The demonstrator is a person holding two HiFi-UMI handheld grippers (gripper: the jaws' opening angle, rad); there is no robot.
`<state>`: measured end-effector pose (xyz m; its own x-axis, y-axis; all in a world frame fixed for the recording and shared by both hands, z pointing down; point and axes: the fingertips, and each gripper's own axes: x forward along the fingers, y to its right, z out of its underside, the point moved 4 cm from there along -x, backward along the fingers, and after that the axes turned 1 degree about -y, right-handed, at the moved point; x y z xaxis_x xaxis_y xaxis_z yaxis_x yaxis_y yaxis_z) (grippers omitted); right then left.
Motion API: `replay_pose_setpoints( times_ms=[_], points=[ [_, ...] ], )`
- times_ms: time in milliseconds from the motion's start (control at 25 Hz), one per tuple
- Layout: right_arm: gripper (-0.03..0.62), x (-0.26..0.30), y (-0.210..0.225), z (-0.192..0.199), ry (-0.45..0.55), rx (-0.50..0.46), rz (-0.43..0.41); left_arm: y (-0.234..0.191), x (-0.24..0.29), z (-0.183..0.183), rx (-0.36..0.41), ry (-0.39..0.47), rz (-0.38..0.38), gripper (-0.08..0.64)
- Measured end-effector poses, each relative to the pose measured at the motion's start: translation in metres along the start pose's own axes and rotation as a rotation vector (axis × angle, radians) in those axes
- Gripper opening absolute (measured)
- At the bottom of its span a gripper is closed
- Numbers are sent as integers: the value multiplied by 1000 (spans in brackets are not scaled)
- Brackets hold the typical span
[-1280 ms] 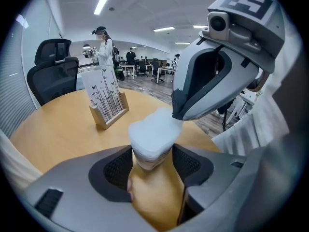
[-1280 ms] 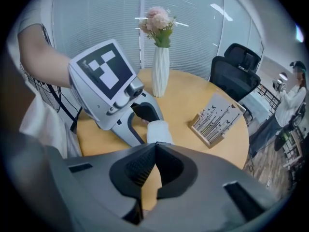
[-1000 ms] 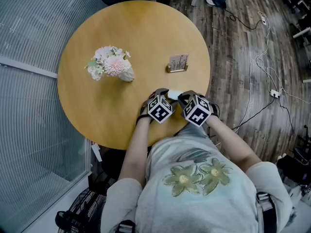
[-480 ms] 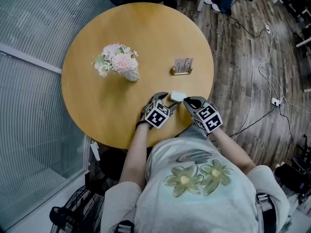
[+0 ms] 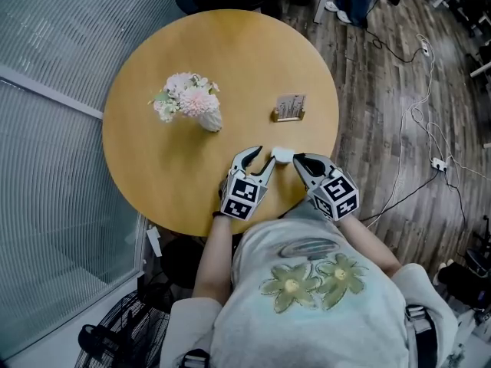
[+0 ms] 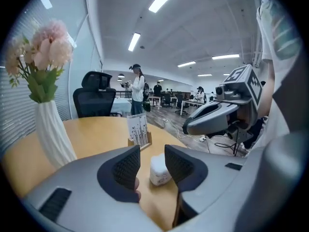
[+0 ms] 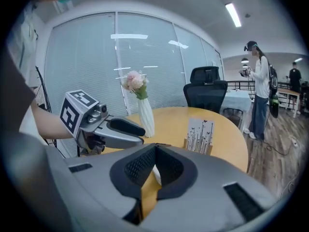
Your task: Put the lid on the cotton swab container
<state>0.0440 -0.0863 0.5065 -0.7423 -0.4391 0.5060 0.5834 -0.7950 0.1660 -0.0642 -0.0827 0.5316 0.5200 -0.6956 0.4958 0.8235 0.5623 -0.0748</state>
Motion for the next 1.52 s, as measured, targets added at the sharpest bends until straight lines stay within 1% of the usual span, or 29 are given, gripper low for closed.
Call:
replay_pose_setpoints(
  times_ms=[120, 160, 200, 240, 320, 400, 480, 800, 920, 1080, 1520],
  points=[
    [-3, -5, -3, -10, 37, -1, -5, 0, -11, -17, 5, 58, -39, 145],
    [-3, -7, -4, -12, 48, 0, -6, 0, -15, -22, 2, 77, -54, 113],
    [-3, -8, -5, -14, 58, 0, -6, 0, -19, -26, -7, 95, -67, 64],
    [-3, -10, -6, -16, 67, 0, -7, 0, -23, -30, -19, 111, -75, 1],
    [-3, -13, -8, -20, 86, 3, -7, 1, -29, -38, -35, 137, -78, 2],
    [-3, -17, -9, -24, 105, 11, -7, 2, -35, -44, -28, 153, -84, 2],
    [-3, -20, -10, -28, 123, 18, -9, 5, -40, -49, -23, 159, -87, 2],
    [-3, -24, -14, -38, 155, 20, -19, 12, -47, -55, -47, 192, -89, 2],
    [-3, -26, -15, -41, 161, 17, -19, 14, -50, -59, -29, 200, -76, 2],
    [-3, -28, -17, -43, 173, 14, -13, 17, -48, -58, 12, 185, -78, 2],
    [-3, -26, -15, -45, 185, 23, -18, 16, -45, -57, 1, 159, -92, 2]
  ],
)
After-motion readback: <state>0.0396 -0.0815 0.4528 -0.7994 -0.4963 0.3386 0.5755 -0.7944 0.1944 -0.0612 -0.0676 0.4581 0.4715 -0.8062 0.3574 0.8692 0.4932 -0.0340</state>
